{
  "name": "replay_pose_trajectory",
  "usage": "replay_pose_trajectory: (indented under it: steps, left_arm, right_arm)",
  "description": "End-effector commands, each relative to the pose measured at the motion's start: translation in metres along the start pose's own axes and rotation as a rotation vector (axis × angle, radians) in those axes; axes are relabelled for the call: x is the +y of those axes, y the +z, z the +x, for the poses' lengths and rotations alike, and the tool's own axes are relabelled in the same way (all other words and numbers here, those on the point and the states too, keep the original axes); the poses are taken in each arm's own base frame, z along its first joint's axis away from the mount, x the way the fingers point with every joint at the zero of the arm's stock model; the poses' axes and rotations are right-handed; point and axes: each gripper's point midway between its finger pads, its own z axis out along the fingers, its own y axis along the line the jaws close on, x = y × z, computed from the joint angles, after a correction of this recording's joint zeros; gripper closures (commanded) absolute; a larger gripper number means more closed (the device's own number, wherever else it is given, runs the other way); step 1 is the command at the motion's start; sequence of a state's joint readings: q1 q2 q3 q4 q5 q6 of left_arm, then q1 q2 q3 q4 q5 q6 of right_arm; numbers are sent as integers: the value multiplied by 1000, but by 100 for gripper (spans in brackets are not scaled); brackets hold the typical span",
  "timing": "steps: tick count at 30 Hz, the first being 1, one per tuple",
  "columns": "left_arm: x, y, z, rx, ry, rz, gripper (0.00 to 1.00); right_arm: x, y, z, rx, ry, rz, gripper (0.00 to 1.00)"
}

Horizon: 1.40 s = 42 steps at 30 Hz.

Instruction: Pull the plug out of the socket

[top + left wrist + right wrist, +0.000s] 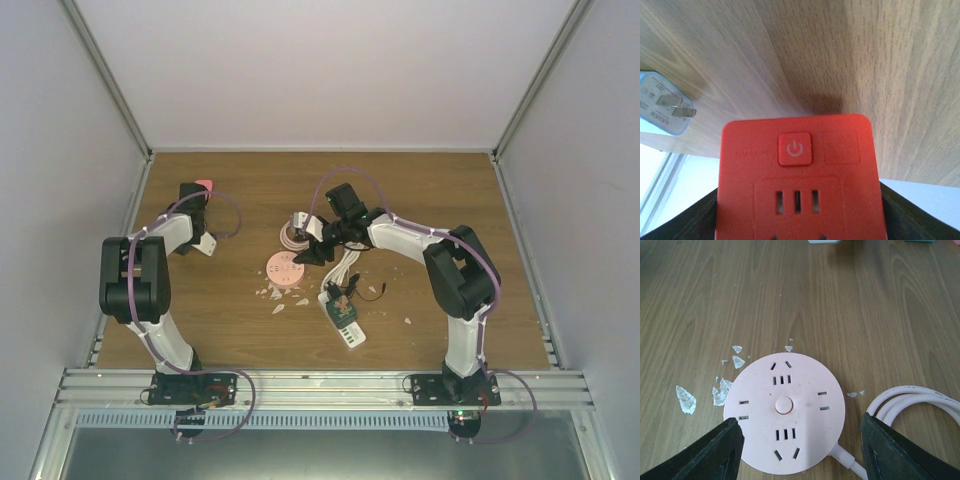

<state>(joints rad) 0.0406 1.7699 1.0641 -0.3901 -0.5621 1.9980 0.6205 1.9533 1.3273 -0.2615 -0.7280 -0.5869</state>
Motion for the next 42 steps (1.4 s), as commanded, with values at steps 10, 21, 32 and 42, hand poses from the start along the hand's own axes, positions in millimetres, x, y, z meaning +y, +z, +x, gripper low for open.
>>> replay_pose_trajectory:
  steps: [10, 21, 32, 42]
  left_arm:
    - [15, -12, 6, -16, -141, -29, 9]
    - [40, -56, 3, -237, -378, -207, 1]
    - [90, -129, 7, -596, -859, -380, 1]
    - [87, -218, -15, -1063, -1054, -375, 1]
  right_arm:
    - [-12, -1, 6, 22, 2, 42, 34]
    - [-31, -6, 6, 48, -1, 134, 30]
    - [-74, -10, 9, 137, 16, 306, 19]
    - [-122, 4, 30, 257, 30, 431, 14]
